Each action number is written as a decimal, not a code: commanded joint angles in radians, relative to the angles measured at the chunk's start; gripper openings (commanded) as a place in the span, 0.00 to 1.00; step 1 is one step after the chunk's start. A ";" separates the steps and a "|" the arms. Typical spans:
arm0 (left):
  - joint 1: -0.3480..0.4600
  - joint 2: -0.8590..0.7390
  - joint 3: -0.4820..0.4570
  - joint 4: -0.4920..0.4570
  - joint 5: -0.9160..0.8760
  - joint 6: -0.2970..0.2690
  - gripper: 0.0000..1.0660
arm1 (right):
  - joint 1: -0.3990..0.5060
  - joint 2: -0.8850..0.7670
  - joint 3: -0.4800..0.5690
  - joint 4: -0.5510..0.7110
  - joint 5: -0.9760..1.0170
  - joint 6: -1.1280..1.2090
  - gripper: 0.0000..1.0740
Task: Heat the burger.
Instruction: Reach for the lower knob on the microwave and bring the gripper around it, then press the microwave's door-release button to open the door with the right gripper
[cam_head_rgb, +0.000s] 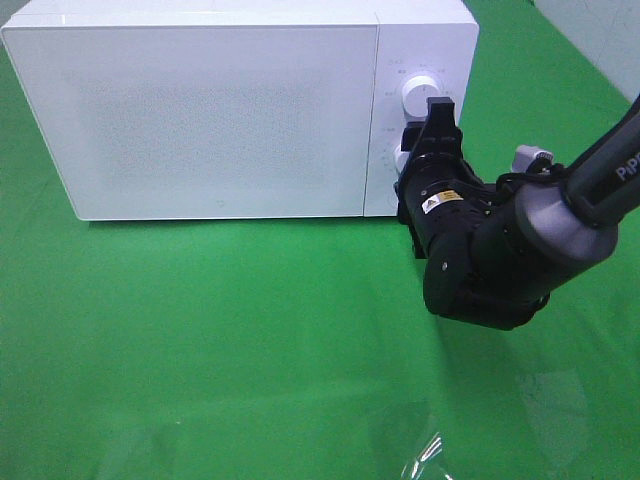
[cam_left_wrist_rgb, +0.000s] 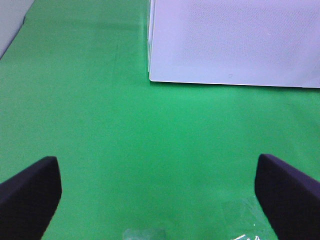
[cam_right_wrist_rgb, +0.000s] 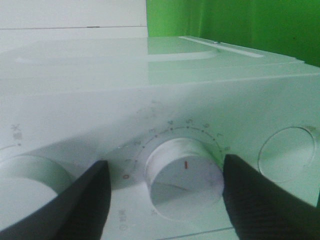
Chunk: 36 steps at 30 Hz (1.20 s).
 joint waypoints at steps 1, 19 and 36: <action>0.001 -0.005 0.003 -0.006 -0.001 0.002 0.91 | 0.002 -0.028 0.023 -0.021 -0.183 -0.028 0.63; 0.001 -0.006 0.003 -0.005 -0.001 0.002 0.91 | 0.021 -0.235 0.185 -0.294 0.264 -0.319 0.63; 0.001 -0.006 0.003 -0.005 -0.001 0.002 0.91 | 0.003 -0.501 0.182 -0.320 0.814 -1.076 0.63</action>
